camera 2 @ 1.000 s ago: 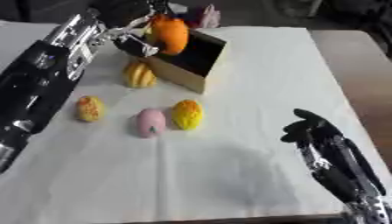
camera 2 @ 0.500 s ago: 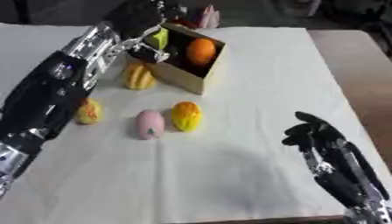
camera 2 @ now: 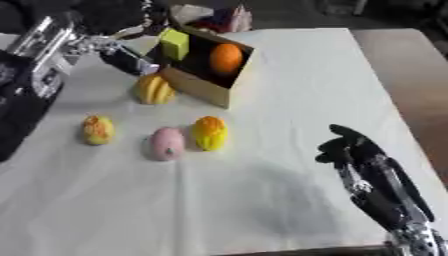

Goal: Pick up objects on the table and place them in the box.

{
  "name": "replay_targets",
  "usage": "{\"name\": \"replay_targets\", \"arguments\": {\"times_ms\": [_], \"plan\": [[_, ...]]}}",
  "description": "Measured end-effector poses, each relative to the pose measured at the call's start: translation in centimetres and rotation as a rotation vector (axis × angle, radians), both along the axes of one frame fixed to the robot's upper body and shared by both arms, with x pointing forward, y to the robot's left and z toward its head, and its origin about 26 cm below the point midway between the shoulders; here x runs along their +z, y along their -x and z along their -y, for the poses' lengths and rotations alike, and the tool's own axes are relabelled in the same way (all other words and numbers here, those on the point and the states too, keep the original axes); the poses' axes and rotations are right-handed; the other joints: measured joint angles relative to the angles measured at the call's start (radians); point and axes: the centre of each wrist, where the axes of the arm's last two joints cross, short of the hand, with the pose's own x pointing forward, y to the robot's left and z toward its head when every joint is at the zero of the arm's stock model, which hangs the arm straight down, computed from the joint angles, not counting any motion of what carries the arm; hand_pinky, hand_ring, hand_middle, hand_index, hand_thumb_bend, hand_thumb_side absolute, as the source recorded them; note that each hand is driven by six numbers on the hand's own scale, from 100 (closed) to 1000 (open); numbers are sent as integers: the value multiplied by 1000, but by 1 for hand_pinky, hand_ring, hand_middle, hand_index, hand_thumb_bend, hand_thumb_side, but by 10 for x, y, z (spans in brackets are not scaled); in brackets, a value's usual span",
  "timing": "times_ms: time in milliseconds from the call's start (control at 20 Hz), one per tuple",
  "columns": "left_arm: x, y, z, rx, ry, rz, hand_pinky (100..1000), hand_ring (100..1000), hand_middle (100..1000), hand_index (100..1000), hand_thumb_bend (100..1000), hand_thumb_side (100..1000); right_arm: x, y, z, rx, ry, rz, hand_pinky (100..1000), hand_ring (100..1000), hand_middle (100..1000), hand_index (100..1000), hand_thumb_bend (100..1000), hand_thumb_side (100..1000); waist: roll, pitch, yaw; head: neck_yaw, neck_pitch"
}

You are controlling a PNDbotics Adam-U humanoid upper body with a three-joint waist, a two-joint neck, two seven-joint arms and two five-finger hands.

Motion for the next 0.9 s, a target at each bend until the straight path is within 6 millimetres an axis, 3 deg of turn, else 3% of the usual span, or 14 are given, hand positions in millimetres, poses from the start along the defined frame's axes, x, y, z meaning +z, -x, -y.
{"name": "replay_targets", "arguments": {"times_ms": [200,350,900], "plan": [[-10,28,-26,76,-159,-179,773,728,687,828,464,427,0,0,4,-14,13,2,694,629,635,884,100,570,7,-4,9,-13,3],[-21,36,-34,125,-263,-280,775,732,691,827,484,432,1,0,5,-17,20,3,695,629,635,883,100,569,7,-4,13,-14,3],[-61,16,-49,282,-351,-369,775,745,712,843,564,459,0,1,5,-20,20,1,695,629,634,882,100,571,-7,-4,13,-13,3]]}}
